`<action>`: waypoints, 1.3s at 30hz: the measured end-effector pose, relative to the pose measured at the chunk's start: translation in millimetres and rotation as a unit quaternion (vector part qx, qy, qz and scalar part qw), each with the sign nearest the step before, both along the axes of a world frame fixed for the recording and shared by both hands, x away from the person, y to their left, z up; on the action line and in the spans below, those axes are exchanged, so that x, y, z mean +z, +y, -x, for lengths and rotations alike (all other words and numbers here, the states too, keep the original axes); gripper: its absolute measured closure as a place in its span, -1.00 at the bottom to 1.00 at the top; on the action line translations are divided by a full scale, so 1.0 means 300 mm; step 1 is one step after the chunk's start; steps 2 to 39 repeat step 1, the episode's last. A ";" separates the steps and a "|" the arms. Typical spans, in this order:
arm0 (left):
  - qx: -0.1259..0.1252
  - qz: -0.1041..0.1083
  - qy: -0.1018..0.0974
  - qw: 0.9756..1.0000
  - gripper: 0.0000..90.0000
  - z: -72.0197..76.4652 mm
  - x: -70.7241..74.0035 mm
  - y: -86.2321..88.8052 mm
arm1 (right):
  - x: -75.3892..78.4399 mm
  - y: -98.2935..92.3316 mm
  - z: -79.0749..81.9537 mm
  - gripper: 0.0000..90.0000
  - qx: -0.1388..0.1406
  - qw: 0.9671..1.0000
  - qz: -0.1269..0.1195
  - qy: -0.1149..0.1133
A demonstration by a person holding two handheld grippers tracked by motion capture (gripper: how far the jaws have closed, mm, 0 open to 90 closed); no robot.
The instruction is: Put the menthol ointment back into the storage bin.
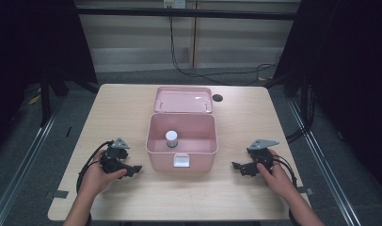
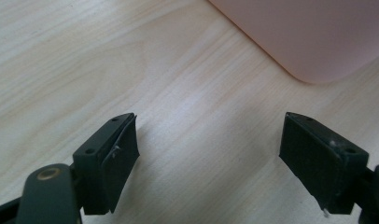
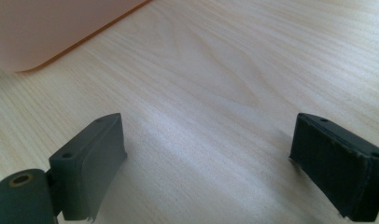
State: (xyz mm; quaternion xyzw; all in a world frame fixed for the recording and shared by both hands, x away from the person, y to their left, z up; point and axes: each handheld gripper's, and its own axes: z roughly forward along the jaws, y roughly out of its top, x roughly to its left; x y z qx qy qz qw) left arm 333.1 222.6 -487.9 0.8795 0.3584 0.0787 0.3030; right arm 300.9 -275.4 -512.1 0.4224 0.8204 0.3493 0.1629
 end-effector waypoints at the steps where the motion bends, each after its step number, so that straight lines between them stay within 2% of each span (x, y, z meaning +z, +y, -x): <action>1: 0.002 0.004 0.000 1.000 -0.58 0.002 0.001 0.001 | 0.000 0.000 -0.001 -0.79 0.001 1.000 0.000 -0.001; 39: 0.002 0.004 0.000 1.000 -0.58 0.002 0.001 0.001 | 0.000 0.000 -0.001 -0.79 0.001 1.000 0.000 -0.001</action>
